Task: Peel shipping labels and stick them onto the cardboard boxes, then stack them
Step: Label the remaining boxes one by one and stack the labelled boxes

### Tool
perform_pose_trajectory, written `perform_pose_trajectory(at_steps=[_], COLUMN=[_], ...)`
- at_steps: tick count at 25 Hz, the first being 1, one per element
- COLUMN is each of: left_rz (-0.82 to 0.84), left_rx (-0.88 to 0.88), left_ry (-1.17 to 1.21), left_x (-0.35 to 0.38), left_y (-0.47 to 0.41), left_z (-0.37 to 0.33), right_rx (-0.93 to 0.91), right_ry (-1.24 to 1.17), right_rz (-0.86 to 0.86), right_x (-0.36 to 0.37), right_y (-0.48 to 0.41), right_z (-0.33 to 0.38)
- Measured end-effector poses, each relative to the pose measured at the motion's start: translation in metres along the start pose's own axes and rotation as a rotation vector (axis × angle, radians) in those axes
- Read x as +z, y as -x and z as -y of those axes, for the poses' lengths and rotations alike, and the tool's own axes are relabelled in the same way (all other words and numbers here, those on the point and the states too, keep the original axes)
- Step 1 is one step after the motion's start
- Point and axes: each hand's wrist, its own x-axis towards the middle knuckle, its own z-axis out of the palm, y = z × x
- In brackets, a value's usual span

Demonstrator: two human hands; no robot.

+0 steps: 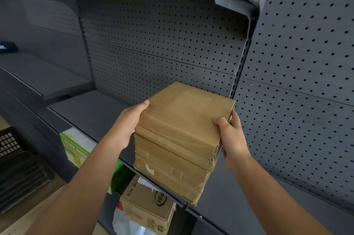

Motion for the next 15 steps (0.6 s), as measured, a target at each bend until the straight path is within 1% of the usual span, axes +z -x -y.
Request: perform_pose_trajectory(at_steps=[2, 5, 7, 11, 13, 15], left_rz=[-0.029, -0.006, 0.053, 0.235, 0.311, 0.371], left_rx=[0.046, 0.105, 0.147, 0.236, 0.244, 0.204], left_ry=[-0.013, -0.027, -0.04, -0.047, -0.075, -0.087], left_x=[0.009, 0.038, 0.065, 0.135, 0.174, 0.207], left_y=[0.017, 0.052, 0.079, 0.123, 0.138, 0.149], left_z=[-0.006, -0.012, -0.013, -0.001, 0.015, 0.037], right_rx=[0.022, 0.001, -0.028, -0.068, -0.085, -0.072], right_ry=[-0.041, -0.046, -0.039, -0.03, -0.004, 0.026], right_rz=[0.004, 0.005, -0.038, -0.168, -0.247, -0.314], right_x=[-0.011, -0.048, -0.085, -0.18, -0.224, -0.262], right_y=[0.007, 0.021, 0.033, 0.062, 0.08, 0.093], right_z=[0.006, 0.021, 0.031, 0.039, 0.035, 0.022])
